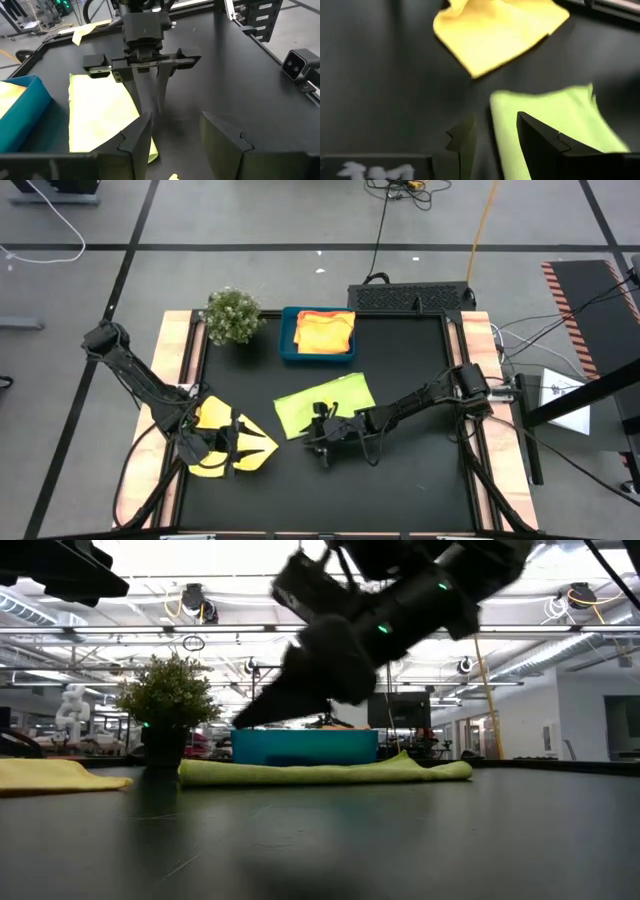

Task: Fold microfiber towels
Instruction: Fold the green microfiber towel

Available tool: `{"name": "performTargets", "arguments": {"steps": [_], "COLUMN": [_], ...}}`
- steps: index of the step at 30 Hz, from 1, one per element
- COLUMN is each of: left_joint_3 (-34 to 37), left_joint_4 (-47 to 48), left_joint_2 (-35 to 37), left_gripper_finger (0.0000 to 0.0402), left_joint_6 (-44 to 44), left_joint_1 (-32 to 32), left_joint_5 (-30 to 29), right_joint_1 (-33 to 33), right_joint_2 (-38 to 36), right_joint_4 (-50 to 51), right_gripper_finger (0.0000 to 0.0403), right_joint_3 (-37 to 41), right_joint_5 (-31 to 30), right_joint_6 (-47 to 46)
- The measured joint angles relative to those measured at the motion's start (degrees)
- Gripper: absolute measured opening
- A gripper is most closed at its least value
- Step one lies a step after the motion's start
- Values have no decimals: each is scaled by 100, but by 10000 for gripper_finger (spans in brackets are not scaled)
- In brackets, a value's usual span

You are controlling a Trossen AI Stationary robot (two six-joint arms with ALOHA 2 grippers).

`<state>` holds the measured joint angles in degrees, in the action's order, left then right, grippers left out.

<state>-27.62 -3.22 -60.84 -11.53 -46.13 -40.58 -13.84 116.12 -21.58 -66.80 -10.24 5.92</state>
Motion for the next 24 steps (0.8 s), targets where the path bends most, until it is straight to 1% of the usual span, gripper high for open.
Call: {"name": "performTargets", "arguments": {"steps": [4, 8, 10, 15, 18, 21, 24], "left_joint_3": [0, -1, -2, -2, -2, -2, -2], "left_joint_4": [3, 7, 7, 7, 7, 4, 4], "left_joint_2": [-1, -2, -2, -2, -2, -2, -2], "left_gripper_finger": [168, 168, 168, 168, 168, 168, 168], "left_joint_6": [-45, -66, -52, 39, 65, 72, 69], "left_joint_1": [5, 5, 5, 5, 5, 5, 5], "left_joint_5": [29, 160, 168, 173, 173, 173, 173], "right_joint_1": [3, 28, 58, 164, 194, 188, 188], "right_joint_2": [231, 485, 600, 695, 693, 693, 686], "right_joint_4": [443, 661, 633, 629, 592, 546, 470], "right_gripper_finger": [133, 138, 152, 201, 214, 201, 165], "right_joint_3": [-525, -749, -783, -781, -781, -778, -778], "right_joint_5": [-4, -7, -22, -171, -195, -192, -161], "right_joint_6": [99, 97, 68, -79, -42, 137, 216]}}
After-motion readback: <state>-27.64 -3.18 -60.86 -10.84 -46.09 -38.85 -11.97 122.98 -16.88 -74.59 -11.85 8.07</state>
